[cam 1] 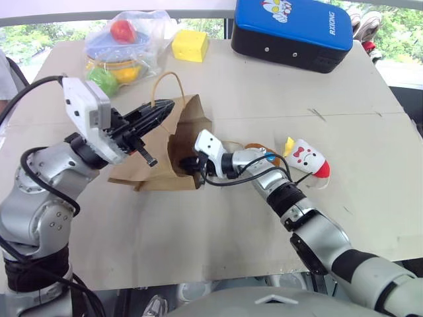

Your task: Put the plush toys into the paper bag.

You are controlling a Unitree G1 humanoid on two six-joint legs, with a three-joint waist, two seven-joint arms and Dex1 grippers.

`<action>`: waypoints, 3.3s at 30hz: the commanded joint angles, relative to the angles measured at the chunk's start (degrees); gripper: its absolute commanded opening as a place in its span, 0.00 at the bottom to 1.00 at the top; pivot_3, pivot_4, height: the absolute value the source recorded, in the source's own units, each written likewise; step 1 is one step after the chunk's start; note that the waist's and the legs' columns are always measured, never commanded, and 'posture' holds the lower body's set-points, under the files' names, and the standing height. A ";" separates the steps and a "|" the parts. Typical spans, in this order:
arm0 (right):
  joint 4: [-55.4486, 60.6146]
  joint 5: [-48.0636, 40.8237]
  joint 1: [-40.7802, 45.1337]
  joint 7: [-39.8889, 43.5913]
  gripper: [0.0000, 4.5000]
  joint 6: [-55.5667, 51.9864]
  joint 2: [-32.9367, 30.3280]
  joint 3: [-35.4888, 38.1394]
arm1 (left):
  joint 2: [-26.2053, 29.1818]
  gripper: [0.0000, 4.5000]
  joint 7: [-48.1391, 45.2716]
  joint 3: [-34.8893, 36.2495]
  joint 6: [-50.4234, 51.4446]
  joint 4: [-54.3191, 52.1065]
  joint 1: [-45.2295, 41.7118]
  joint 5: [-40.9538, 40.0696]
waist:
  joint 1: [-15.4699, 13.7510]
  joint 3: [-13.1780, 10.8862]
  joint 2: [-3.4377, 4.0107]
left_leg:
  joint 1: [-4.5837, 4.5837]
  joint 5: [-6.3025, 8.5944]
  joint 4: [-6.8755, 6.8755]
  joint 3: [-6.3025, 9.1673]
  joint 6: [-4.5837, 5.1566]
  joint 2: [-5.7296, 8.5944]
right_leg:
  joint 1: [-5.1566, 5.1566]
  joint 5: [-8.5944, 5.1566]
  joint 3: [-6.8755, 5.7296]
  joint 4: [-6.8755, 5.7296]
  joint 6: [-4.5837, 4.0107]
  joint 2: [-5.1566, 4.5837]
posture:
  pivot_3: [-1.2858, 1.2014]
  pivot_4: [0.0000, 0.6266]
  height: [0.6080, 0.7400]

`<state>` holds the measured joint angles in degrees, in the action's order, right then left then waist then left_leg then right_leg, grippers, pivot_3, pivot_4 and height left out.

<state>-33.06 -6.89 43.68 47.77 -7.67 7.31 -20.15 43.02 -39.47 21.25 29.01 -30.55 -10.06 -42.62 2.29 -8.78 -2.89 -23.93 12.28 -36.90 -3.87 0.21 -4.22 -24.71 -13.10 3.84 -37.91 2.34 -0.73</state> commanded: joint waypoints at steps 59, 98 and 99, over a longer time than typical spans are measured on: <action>17.22 -1.19 8.27 4.86 0.02 -4.95 -12.46 -8.42 | -4.28 0.00 -9.73 -8.24 -11.08 8.25 -8.10 6.47 | 0.27 -0.11 0.05 | -0.02 0.00 0.13 -0.12 0.02 -0.04 | -0.10 0.00 0.14 0.11 0.03 0.10 | 0.52 0.24 1.00; 56.70 -4.34 -32.52 -5.05 0.99 -44.27 -49.71 24.10 | -6.36 0.00 -13.34 -10.45 -15.06 9.71 -2.85 8.13 | -0.31 -0.12 0.07 | 0.05 0.00 0.19 -0.21 0.02 0.03 | -0.06 -0.16 0.20 0.23 -0.15 -0.03 | 0.52 0.24 1.00; 54.40 -4.44 -32.81 -5.06 0.99 -43.66 -49.43 23.84 | -6.50 0.00 -13.31 -10.60 -15.05 9.80 -3.03 8.25 | -0.13 -0.12 0.07 | 0.05 0.00 0.18 -0.20 0.03 0.03 | -0.06 -0.21 0.21 0.21 -0.06 -0.01 | 0.52 0.24 1.00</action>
<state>23.85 -10.80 10.74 43.47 -52.06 -42.31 2.84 36.49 -52.81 10.48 15.39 -20.09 -12.18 -34.35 2.16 -8.91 -2.82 -23.88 12.28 -36.75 -4.06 0.24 -4.20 -24.76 -13.32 4.06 -37.71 2.29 -0.71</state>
